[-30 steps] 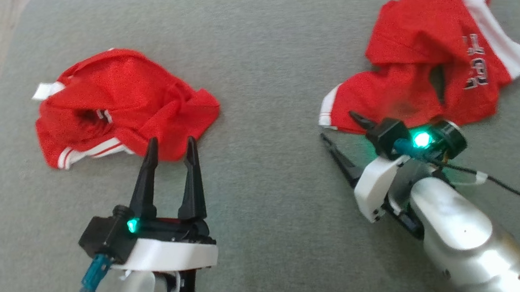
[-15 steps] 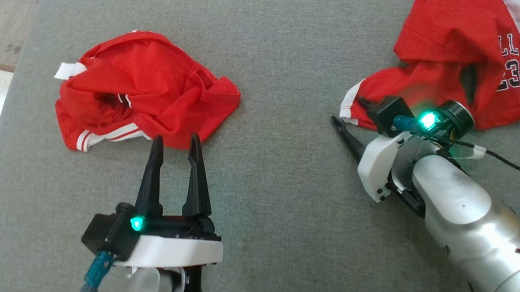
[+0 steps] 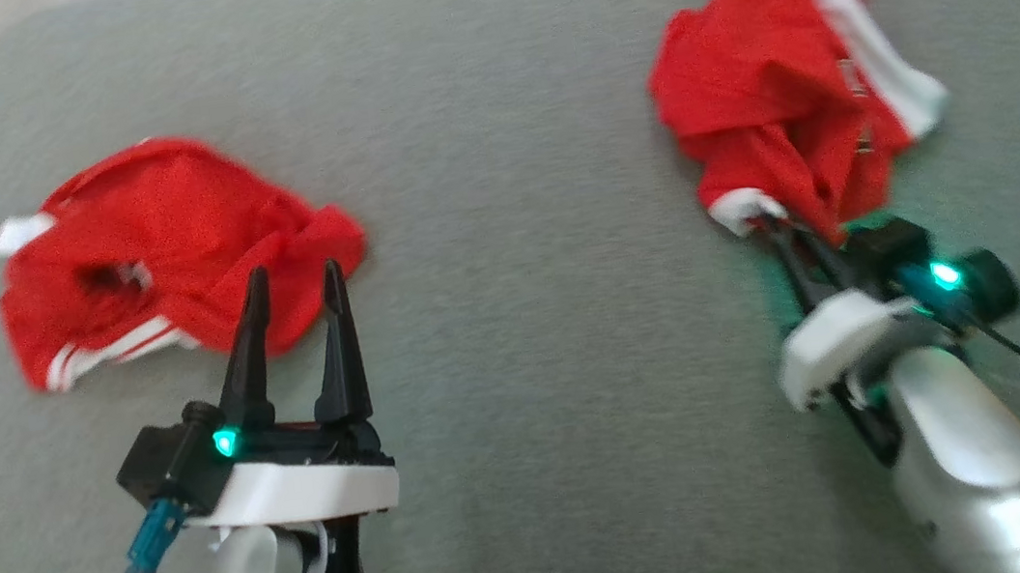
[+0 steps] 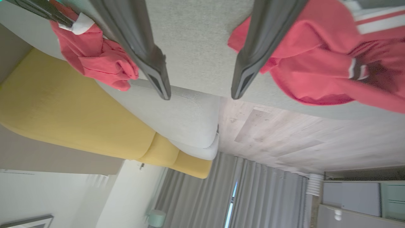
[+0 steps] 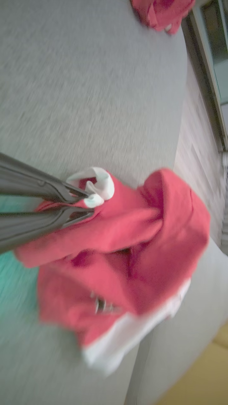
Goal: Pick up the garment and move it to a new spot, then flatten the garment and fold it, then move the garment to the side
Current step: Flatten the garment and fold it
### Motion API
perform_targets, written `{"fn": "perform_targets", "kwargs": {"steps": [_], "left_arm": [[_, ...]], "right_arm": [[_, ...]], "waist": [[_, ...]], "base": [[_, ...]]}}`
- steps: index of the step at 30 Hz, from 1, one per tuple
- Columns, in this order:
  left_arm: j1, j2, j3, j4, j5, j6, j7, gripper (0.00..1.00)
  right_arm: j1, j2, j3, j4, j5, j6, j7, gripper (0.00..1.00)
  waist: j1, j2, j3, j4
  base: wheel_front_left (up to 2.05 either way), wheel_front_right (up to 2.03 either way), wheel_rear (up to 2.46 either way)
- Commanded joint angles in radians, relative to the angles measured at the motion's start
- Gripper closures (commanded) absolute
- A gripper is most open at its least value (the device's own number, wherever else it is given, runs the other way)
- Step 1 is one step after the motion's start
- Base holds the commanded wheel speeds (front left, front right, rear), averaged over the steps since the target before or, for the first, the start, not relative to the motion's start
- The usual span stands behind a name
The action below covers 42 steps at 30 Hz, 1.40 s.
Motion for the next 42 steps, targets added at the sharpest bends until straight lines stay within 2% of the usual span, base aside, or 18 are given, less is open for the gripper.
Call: {"fn": "perform_targets", "kwargs": {"steps": [1, 5, 9, 12, 15, 16, 17, 24, 30, 32, 37, 40, 42], "left_arm": [[-0.006, 0.004, 0.038, -0.033, 0.009, -0.004, -0.005, 0.0], [0.008, 0.004, 0.053, -0.039, 0.017, -0.009, -0.005, 0.0], [0.009, 0.004, 0.046, -0.039, 0.022, -0.014, -0.005, 0.0], [0.011, 0.004, 0.045, -0.036, 0.025, -0.016, -0.005, 0.0], [0.014, 0.004, 0.04, -0.031, 0.029, -0.018, -0.005, 0.0], [0.016, 0.004, 0.039, -0.029, 0.03, -0.019, -0.005, 0.0], [0.016, 0.004, 0.037, -0.027, 0.031, -0.019, -0.005, 0.0], [0.018, 0.004, 0.029, -0.016, 0.031, -0.023, -0.005, 0.0], [0.018, 0.004, 0.024, -0.013, 0.026, -0.024, -0.005, 0.0], [0.017, 0.004, 0.022, -0.014, 0.024, -0.025, -0.005, 0.0], [0.013, 0.004, 0.007, -0.015, 0.014, -0.025, -0.005, 0.0], [0.009, 0.004, -0.002, -0.015, 0.009, -0.025, -0.005, 0.0], [0.004, 0.004, -0.006, -0.016, 0.003, -0.024, -0.005, 0.0]], "right_arm": [[0.012, 0.011, 0.001, -0.041, -0.015, -0.001, -0.015, 1.0], [0.11, 0.011, -0.151, -0.152, -0.072, -0.001, -0.022, 1.0], [0.197, 0.011, -0.33, -0.263, -0.068, -0.001, 0.006, 1.0], [0.226, 0.011, -0.415, -0.301, -0.085, -0.001, 0.03, 1.0], [0.232, 0.011, -0.452, -0.312, -0.083, -0.001, 0.046, 1.0], [0.231, 0.011, -0.458, -0.317, -0.085, -0.001, 0.045, 0.62], [0.229, 0.011, -0.46, -0.323, -0.084, -0.001, 0.038, 0.0], [0.232, 0.011, -0.351, -0.39, -0.032, -0.001, -0.012, 0.0], [0.276, 0.011, -0.162, -0.488, 0.016, -0.001, -0.034, 0.0], [0.283, 0.011, -0.136, -0.496, 0.013, -0.001, -0.035, 0.0], [0.278, 0.011, -0.039, -0.473, -0.029, -0.001, -0.025, 0.0], [0.241, 0.011, -0.03, -0.427, -0.084, -0.001, 0.0, 0.0], [0.192, 0.011, -0.051, -0.365, -0.169, -0.001, 0.041, 0.0]], "waist": [[0.0, 0.0, -0.033, -0.061], [0.0, 0.0, -0.052, -0.133], [0.0, 0.0, -0.06, -0.186], [0.0, 0.0, -0.065, -0.202], [0.0, 0.0, -0.068, -0.209], [0.0, 0.0, -0.069, -0.21], [0.0, 0.0, -0.07, -0.209], [0.0, 0.0, -0.072, -0.188], [0.0, 0.0, -0.071, -0.159], [0.0, 0.0, -0.07, -0.153], [0.0, 0.0, -0.061, -0.115], [0.0, 0.0, -0.05, -0.086], [0.0, 0.0, -0.034, -0.057]], "base": [[0.0, 0.0, 0.0], [0.0, 0.0, 0.0], [0.0, 0.0, 0.0], [0.0, 0.0, 0.0], [0.0, 0.0, 0.0], [0.0, 0.0, 0.0], [0.0, 0.0, 0.0], [0.0, 0.0, 0.0], [0.0, 0.0, 0.0], [0.0, 0.0, 0.0], [0.0, 0.0, 0.0], [0.0, 0.0, 0.0], [0.0, 0.0, 0.0]]}}
